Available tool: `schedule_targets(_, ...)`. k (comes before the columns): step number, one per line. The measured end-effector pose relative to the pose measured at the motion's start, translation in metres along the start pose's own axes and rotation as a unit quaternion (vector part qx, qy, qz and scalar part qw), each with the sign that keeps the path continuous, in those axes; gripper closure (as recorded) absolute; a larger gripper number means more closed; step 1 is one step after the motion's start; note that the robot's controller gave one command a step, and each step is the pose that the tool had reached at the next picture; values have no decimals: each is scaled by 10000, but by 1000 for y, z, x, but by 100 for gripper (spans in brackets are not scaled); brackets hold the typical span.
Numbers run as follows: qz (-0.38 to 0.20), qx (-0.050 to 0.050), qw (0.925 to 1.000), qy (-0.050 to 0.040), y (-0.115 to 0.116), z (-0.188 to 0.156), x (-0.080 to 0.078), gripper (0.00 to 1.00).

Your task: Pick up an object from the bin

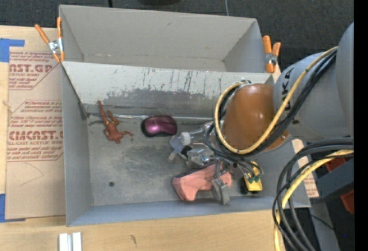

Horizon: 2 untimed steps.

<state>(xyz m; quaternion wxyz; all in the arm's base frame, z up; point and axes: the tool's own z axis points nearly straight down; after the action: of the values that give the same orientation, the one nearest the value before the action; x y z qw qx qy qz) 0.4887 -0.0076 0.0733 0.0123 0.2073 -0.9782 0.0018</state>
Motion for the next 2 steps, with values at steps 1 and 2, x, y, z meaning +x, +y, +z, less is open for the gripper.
schedule_targets(1, 1, 0, 10000, -1, 0, 0, 0, 100)
schedule_targets(2, 4, 1, 10000, 34, 1, 0, -2, 100)
